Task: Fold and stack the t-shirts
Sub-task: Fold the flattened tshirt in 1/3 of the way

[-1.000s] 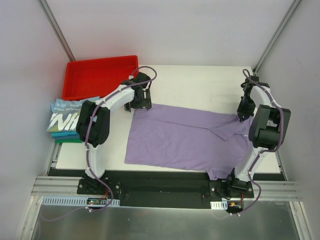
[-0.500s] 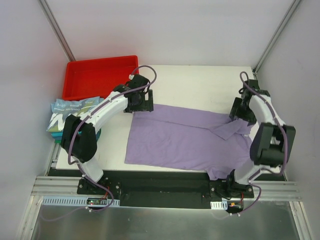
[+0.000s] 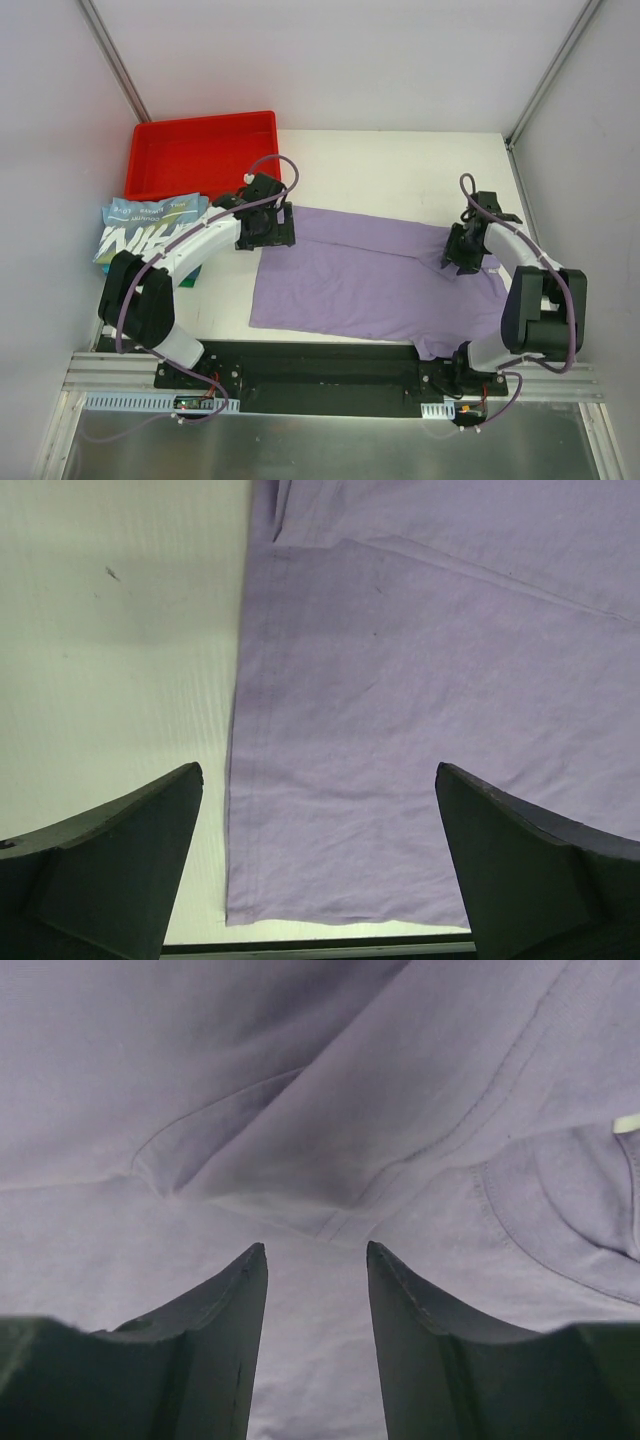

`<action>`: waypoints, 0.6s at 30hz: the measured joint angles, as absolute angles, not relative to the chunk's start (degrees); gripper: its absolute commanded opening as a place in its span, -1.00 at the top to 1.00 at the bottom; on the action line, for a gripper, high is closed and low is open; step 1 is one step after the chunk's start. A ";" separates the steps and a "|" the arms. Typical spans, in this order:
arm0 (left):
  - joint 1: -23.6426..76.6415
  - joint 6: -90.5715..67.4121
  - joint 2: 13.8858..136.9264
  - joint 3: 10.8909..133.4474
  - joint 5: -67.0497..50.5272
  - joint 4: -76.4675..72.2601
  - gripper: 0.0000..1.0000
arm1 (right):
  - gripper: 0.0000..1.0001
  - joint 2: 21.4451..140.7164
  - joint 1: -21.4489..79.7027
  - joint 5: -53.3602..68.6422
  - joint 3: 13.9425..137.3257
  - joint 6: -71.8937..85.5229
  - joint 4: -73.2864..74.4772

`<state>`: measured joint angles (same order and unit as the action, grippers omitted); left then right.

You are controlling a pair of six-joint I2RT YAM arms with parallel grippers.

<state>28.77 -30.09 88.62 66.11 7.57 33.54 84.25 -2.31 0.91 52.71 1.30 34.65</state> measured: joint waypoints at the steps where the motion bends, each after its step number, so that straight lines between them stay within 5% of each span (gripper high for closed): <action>1: 28.77 -30.26 88.01 65.67 7.57 33.41 -0.98 | 0.11 85.34 -2.15 0.60 52.84 1.39 34.33; 13: 28.77 -31.40 86.56 64.55 7.18 33.21 -0.98 | 0.13 90.78 -1.63 -2.44 53.08 1.65 32.84; 18: 28.77 -31.92 86.56 64.55 7.11 33.19 -0.98 | 0.44 92.42 -1.63 -2.48 53.32 2.28 32.38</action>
